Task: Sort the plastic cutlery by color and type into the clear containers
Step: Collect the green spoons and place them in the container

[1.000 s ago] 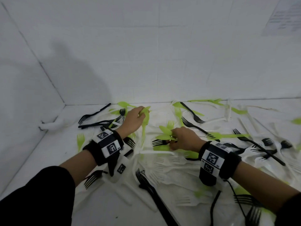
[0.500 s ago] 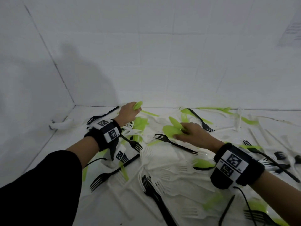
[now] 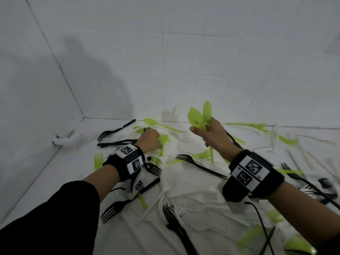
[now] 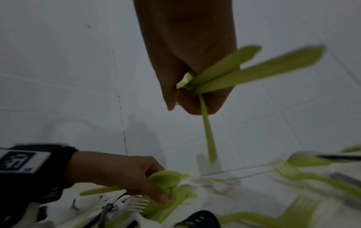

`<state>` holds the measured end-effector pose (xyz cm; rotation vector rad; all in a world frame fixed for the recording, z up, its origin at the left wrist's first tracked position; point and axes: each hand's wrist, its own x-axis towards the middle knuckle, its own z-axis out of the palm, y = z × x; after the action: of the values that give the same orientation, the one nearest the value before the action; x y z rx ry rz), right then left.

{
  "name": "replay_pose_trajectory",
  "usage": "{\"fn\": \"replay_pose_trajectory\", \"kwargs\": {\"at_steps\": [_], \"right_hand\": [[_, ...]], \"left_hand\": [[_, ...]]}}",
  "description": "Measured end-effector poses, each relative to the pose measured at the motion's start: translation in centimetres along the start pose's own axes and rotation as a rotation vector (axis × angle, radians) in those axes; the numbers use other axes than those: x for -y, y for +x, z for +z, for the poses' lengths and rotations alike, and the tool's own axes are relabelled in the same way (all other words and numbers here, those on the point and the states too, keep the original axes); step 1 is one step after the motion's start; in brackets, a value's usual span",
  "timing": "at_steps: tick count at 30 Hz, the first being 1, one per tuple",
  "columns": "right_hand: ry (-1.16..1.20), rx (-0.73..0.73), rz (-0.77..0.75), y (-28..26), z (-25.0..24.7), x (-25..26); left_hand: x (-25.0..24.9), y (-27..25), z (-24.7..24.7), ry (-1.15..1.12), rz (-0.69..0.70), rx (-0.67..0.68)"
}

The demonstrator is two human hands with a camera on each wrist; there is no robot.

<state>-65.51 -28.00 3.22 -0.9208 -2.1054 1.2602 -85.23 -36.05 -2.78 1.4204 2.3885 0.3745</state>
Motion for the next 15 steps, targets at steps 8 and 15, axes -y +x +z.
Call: {"fn": "replay_pose_trajectory", "kwargs": {"at_steps": [8, 15], "right_hand": [[-0.362, 0.093, 0.076, 6.5, 7.2, -1.2], [-0.691, 0.286, 0.012, 8.8, 11.8, -1.5]], "left_hand": [[2.7, -1.7, -3.5, -0.264, -0.122, -0.327], [3.8, -1.8, -5.0, -1.072, -0.208, -0.379]]}}
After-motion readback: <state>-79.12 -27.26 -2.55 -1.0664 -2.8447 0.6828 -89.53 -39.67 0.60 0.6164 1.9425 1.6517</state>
